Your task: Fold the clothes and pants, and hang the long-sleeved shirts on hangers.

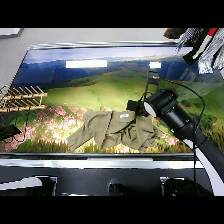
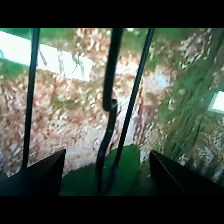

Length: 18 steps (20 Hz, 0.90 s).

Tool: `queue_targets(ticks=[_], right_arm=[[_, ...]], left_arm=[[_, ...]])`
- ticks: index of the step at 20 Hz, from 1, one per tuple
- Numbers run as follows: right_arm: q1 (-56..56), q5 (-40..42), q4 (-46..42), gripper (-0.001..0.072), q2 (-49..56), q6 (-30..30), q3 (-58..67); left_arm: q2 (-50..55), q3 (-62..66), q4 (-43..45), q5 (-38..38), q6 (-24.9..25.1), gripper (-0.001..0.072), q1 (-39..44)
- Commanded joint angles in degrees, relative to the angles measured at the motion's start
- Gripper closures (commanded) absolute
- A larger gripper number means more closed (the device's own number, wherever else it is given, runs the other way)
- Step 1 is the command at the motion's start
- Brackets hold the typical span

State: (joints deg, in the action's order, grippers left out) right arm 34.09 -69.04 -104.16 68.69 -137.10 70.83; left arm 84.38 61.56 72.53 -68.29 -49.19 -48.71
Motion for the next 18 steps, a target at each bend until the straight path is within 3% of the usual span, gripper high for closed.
queue_targets(ticks=[1, 7, 9, 18], right_arm=[[0.04, -0.02, 0.0, 0.0682, 0.02, -0.07, -0.02], [0.04, 0.0, -0.07, 0.0682, 0.02, -0.04, -0.02], [0.04, 0.04, -0.15, 0.0682, 0.02, -0.04, -0.02], [0.04, 0.11, -0.7, 0.0682, 0.02, -0.09, -0.02]], left_arm=[[0.83, -1.22, 0.15, 1.49, 0.44, 0.0113, 2.62], [1.29, -1.38, 2.93, 2.14, 0.26, 0.0115, 4.92], [1.44, -1.64, 3.19, 2.12, 0.17, 0.0265, 4.9], [2.08, -2.08, 4.68, 1.81, 0.17, 0.0283, 4.94]])
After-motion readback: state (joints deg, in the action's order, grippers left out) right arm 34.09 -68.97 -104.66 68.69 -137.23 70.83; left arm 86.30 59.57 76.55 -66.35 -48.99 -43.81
